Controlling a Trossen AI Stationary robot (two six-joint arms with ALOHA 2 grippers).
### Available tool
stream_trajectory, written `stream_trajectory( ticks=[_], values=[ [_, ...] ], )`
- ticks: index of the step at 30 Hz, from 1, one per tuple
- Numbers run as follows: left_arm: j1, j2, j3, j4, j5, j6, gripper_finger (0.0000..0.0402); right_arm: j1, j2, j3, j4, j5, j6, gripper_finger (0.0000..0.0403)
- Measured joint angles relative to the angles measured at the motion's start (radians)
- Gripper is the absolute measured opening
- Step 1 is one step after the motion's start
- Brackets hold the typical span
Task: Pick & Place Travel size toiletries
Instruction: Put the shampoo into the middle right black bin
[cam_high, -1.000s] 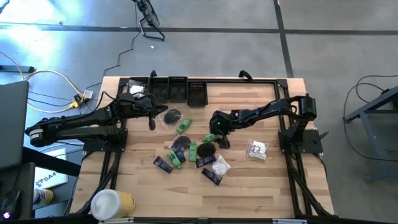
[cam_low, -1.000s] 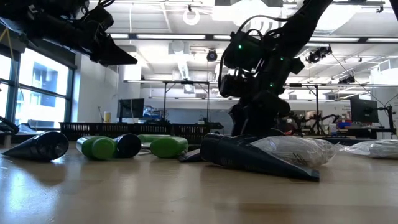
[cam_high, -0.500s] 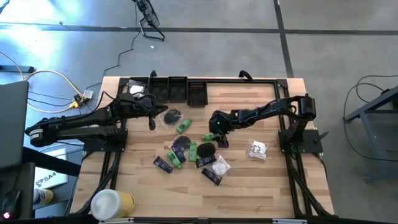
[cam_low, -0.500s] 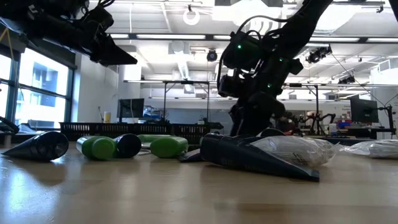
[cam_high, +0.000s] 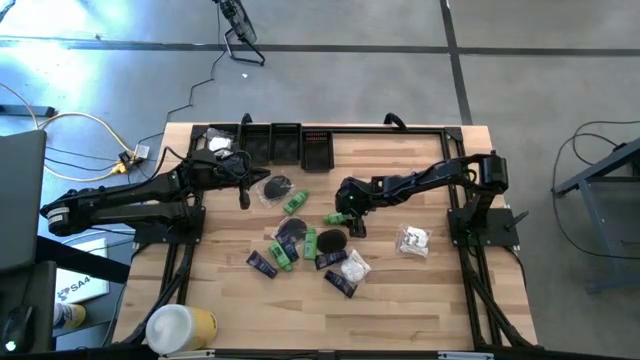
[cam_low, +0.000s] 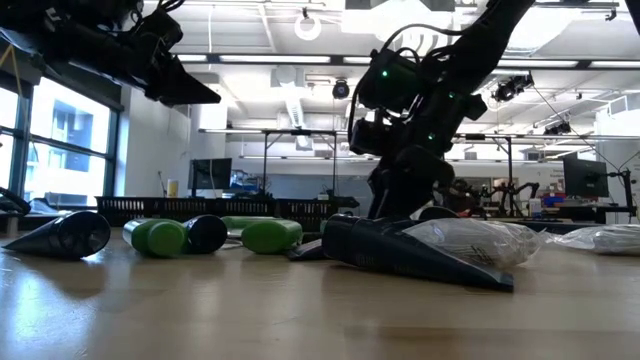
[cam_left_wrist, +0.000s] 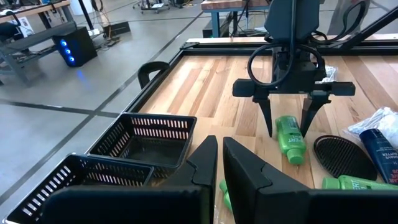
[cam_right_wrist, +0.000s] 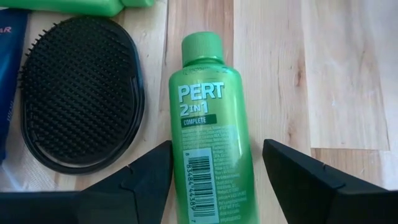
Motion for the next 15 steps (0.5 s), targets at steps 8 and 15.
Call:
stream_trajectory(
  ticks=[8,15],
  values=[
    [0.000,0.000,0.000,0.000,0.000,0.000,0.0023,0.000,0.000,0.000,-0.001,-0.003,0.018,0.0240],
    [0.000,0.000,0.000,0.000,0.000,0.000,0.0023,0.000,0.000,0.000,-0.001,-0.003,0.018,0.0240]
  ],
)
